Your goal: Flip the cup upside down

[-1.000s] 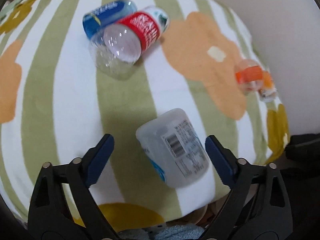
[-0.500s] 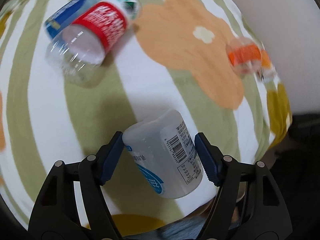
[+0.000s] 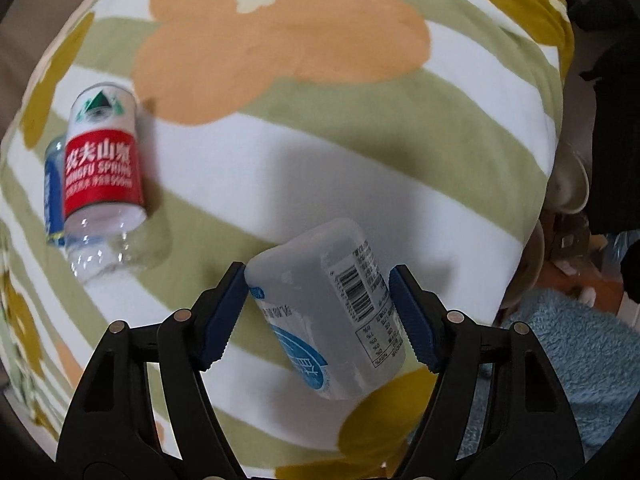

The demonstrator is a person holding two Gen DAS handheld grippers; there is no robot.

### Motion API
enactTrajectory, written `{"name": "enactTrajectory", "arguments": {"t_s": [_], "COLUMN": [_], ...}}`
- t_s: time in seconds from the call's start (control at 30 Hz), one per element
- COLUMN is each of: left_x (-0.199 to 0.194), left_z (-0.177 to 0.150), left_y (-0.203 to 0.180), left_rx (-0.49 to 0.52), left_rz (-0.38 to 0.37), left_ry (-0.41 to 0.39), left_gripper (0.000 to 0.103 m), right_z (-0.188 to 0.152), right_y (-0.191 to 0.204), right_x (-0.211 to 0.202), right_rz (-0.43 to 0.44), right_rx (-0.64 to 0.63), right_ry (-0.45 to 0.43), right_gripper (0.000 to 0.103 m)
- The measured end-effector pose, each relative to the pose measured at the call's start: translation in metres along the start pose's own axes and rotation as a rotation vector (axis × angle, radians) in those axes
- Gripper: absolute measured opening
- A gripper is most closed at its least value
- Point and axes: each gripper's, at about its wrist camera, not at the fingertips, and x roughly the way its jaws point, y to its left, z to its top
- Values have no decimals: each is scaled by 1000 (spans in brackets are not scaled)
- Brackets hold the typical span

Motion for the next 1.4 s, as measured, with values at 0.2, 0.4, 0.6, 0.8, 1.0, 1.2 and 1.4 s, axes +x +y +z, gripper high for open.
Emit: {"name": "enactTrajectory", "arguments": {"t_s": [0.2,0.4,0.6,0.8,1.0,1.2,1.4], "left_x": [-12,-21,-15,-15,-65,-47,-29], "left_z": [0,2,13,6,-5,-45,-67], "left_y": [20,43,59,74,76,57,28], "left_rx": [-114,-301,-362,-395,-371,-450,-433], "left_rz": [-39,-83,-150,-222,-205,-137,-53], "left_ry": [-17,-22,-17,-60,-422,-785,-864], "left_gripper": [75,79,79,59,59,59,59], "right_z": [-1,0,-1,-2,0,-2,-4], "right_y": [-3,-2,-2,-5,-7,-6,-7], "right_x": [-2,-1,-3,-5,-6,-8,-4], "right_rz": [-6,7,6,11,18,17,3], "right_rx": [3,12,10,18,29,34,27], "right_ry": [-5,-15,-19,-26,-46,-52,-43], "right_gripper": [98,98,98,98,98,98,98]}}
